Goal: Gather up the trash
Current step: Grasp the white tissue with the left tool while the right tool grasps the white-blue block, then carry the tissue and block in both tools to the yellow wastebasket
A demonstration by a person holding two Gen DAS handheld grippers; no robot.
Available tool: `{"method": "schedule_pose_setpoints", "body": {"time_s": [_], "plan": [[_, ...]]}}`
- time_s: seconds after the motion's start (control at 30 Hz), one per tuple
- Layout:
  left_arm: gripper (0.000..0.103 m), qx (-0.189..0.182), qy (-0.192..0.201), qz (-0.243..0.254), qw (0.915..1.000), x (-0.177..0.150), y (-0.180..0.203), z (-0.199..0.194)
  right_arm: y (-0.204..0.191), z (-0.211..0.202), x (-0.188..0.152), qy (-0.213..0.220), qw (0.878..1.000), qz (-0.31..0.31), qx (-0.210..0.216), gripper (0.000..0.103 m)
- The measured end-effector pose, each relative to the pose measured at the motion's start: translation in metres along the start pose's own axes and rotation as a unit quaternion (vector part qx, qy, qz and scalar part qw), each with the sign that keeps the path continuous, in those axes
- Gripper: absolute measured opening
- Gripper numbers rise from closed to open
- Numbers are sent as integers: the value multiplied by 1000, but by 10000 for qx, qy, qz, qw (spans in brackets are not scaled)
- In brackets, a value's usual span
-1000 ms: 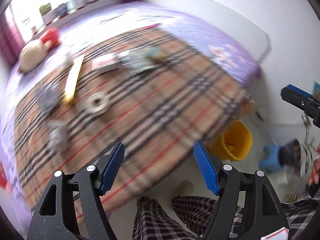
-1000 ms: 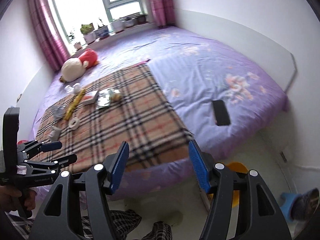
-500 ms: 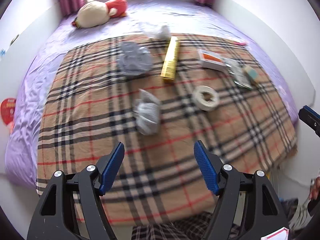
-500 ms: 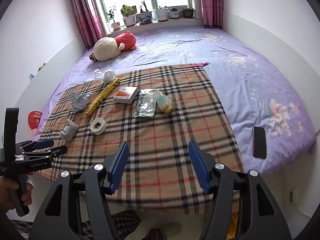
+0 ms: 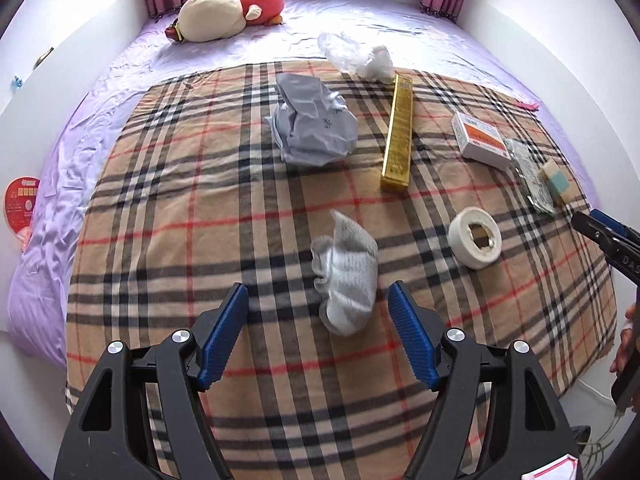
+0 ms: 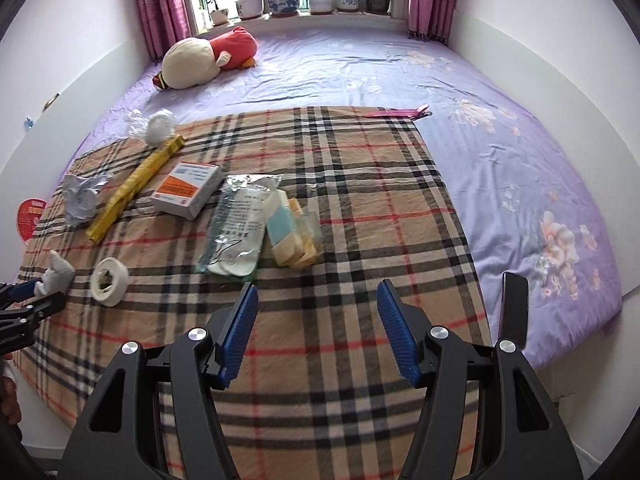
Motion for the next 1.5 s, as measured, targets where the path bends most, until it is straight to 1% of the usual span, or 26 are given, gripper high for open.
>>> {"method": "schedule_pose_setpoints", "body": {"time_s": [0.27, 0.5, 0.57, 0.63, 0.67, 0.7, 0.73, 0.83, 0.9, 1.0, 1.37, 1.5], "plan": [[72, 117, 44, 56, 9999, 7, 1, 5, 4, 31, 21, -181, 9997, -173, 41, 63], [72, 165, 71, 121, 9998, 11, 2, 7, -1, 42, 36, -194, 9994, -254, 128, 62], [72, 197, 88, 148, 9997, 11, 4, 7, -2, 43, 38, -187, 9994, -249, 162, 52], [68, 208, 111, 189, 9995, 11, 5, 7, -2, 42, 40, -194, 9993, -220, 211, 34], [66, 207, 118, 202, 9995, 11, 6, 7, -2, 42, 40, -201, 9993, -184, 247, 31], [62, 204, 126, 223, 9995, 11, 7, 6, -1, 41, 40, -207, 9993, -143, 275, 27], [56, 206, 131, 235, 9994, 11, 8, 5, 0, 41, 40, -210, 9993, -123, 298, 26], [45, 260, 134, 257, 9992, 11, 10, 4, -1, 40, 39, -244, 9992, -124, 303, 25], [41, 291, 130, 234, 9992, 11, 11, 3, -2, 40, 38, -288, 9990, -116, 331, 24], [34, 227, 103, 203, 9995, 11, 11, 2, -2, 38, 36, -311, 9988, -76, 361, 23], [32, 32, 9, 196, 9998, 13, 6, 1, -2, 28, 28, -362, 9980, 145, 494, 23], [32, -50, 26, 311, 9995, 14, 4, -4, -2, 18, 22, -311, 9976, 302, 546, 23]]}}
Point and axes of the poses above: each gripper's, at about its wrist camera, not at the fingertips, and z roughly the way its jaws point, y to its right, x to its top, the point moved 1 cm from there along z, roughly the way its jaws point, and after that the axes turned 10 degrees about x, right-handed, at the moved point
